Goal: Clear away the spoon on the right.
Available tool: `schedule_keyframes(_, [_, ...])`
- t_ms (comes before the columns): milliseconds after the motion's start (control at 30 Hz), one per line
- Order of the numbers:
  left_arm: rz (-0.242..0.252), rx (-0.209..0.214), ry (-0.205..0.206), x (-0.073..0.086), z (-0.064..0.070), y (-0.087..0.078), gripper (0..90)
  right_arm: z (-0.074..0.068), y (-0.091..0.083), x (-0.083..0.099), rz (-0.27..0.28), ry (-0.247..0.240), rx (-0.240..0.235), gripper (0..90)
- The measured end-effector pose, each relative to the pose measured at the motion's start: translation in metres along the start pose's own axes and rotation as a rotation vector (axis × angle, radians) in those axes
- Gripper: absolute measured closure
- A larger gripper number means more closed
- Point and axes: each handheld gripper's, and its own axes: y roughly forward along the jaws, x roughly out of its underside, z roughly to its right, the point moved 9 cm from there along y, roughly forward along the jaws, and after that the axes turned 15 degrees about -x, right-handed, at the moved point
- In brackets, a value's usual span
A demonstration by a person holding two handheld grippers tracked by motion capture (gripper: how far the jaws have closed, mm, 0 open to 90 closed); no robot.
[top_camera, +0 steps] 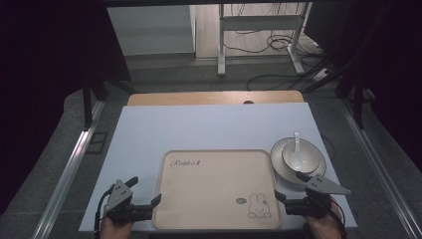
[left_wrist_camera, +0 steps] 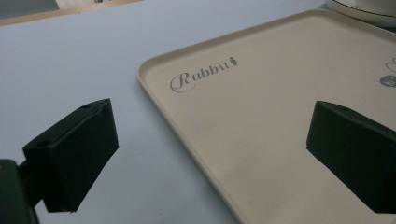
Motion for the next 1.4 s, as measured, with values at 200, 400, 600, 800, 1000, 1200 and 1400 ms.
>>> schedule_keyframes(200, [0.001,0.014,-0.001,0.0004,0.0016,0.0002,2.2,0.0009,0.0011,0.0017,0.004,0.017,-0.007,0.3])
schedule_keyframes(400, [0.002,0.013,-0.011,0.0004,0.0003,0.0000,2.2,0.0008,0.0006,0.0018,0.002,0.024,-0.014,0.2])
schedule_keyframes(600, [0.001,0.016,-0.013,0.0006,0.0007,0.0004,2.3,0.0013,0.0004,0.0034,-0.020,0.017,-0.007,0.2])
schedule_keyframes(800, [0.002,0.018,-0.017,0.0004,0.0007,0.0003,2.3,0.0009,0.0011,0.0044,-0.037,0.007,-0.002,0.3])
schedule_keyframes(1000, [0.002,0.018,-0.020,0.0004,0.0004,0.0003,2.4,0.0002,0.0010,0.0023,-0.024,0.010,-0.003,0.3])
schedule_keyframes(1200, [0.002,0.018,-0.021,0.0004,0.0001,0.0004,2.4,-0.0006,-0.0010,-0.0024,-0.002,0.028,-0.015,0.3])
schedule_keyframes(1400, [0.002,0.016,-0.020,0.0003,0.0000,0.0003,2.5,0.0008,-0.0020,-0.0045,-0.026,0.013,0.007,0.3])
